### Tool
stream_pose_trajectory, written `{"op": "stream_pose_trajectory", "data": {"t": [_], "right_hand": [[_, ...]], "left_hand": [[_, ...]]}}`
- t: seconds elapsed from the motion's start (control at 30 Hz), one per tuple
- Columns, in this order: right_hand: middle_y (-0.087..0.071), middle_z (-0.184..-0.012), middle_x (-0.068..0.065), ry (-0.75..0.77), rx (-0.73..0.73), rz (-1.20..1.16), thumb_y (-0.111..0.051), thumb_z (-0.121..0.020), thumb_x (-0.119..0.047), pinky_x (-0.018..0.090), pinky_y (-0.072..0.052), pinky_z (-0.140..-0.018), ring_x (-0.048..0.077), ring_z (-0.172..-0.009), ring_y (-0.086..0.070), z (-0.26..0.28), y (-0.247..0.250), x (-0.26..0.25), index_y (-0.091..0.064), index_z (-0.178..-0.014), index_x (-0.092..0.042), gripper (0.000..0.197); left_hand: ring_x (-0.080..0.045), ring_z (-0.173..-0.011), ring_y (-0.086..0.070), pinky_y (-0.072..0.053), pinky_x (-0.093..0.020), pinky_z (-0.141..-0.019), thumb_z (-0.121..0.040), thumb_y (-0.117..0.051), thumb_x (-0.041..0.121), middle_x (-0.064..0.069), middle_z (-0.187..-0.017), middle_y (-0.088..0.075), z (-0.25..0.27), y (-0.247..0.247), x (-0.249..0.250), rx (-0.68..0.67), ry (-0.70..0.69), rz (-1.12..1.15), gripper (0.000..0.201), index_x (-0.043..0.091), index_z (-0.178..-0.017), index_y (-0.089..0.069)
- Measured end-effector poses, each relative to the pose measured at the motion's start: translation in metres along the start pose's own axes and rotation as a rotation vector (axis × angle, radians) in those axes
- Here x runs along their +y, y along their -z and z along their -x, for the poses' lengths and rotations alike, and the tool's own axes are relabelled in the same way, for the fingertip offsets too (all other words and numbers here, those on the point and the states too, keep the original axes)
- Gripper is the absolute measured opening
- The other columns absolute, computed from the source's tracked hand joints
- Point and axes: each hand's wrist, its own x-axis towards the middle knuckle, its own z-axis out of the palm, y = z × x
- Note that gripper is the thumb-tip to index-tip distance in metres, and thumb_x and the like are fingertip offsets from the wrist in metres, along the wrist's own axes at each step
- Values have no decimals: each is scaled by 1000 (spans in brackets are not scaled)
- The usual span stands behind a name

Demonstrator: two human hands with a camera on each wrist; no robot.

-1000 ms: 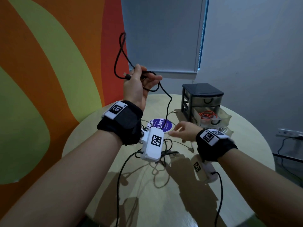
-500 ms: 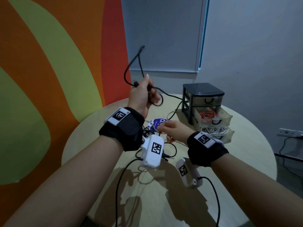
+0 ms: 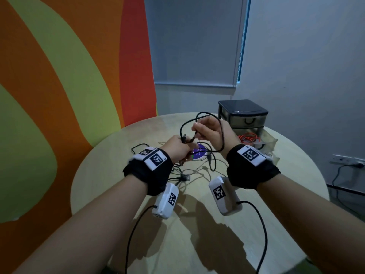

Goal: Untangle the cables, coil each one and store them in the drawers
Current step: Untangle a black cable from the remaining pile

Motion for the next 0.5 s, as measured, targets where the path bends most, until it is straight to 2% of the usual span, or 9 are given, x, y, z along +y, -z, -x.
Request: {"op": "stream_pose_trajectory", "data": {"t": [0.07,0.13,0.2,0.23,0.27,0.3,0.37,0.43,0.5], "right_hand": [[-61,-79,3,29,23,56,-62,-85,1,14,-47,-65,-6,-60,-57,-1,0,5,-57,-88,-6,9],[-62,-94,5,27,3,135,-63,-77,1,16,-47,-76,4,-82,-61,-1,5,15,-57,-97,-9,24],[-62,-110,4,-55,-110,279,-61,-74,1,22,-45,-88,16,-105,-57,2,12,23,-56,-109,-13,38],[-61,-115,1,-117,-180,367,-62,-76,0,22,-42,-92,15,-109,-54,6,16,25,-56,-116,-13,42],[-61,-115,-2,-161,-249,417,-65,-79,-2,20,-40,-92,12,-108,-53,9,17,27,-56,-119,-14,43],[-63,-109,-4,-179,-293,419,-68,-81,-6,19,-41,-90,10,-102,-56,13,15,29,-58,-115,-16,37],[-64,-86,-6,-178,-285,349,-66,-85,-11,23,-45,-82,9,-82,-59,17,9,29,-59,-90,-23,15],[-59,-68,-2,-204,-225,252,-55,-92,-9,20,-47,-67,9,-63,-57,18,5,32,-56,-77,-23,21],[-51,-59,-1,-242,-192,292,-48,-96,-12,21,-42,-54,10,-52,-49,17,8,32,-59,-76,-17,23]], "left_hand": [[-13,-52,-48,-34,-15,-40,-95,-52,11,-3,-62,-48,-4,0,2,81,-38,26,22,12,-74,-58],[-10,-50,-50,-32,-16,-42,-97,-48,14,-2,-63,-50,-7,0,5,134,-83,75,27,17,-72,-58],[-5,-43,-50,-32,-15,-40,-98,-46,15,0,-61,-52,-7,0,9,151,-118,147,28,19,-72,-58],[-3,-40,-50,-33,-14,-38,-98,-45,15,0,-59,-53,-7,0,11,150,-136,176,29,18,-73,-58],[-3,-39,-50,-33,-14,-38,-99,-44,15,1,-57,-54,-6,0,13,143,-155,203,28,17,-74,-58],[-4,-40,-50,-34,-14,-38,-99,-44,15,2,-56,-55,-6,-1,16,132,-172,225,28,15,-75,-58],[-9,-43,-50,-35,-15,-39,-100,-43,16,-2,-59,-54,-6,-1,20,123,-207,257,27,13,-78,-59],[-9,-43,-49,-35,-16,-39,-100,-42,16,-4,-60,-52,-7,-1,24,150,-240,281,28,12,-78,-59],[-6,-40,-50,-35,-15,-40,-100,-41,14,-4,-60,-51,-8,1,28,222,-266,330,29,13,-77,-58]]}}
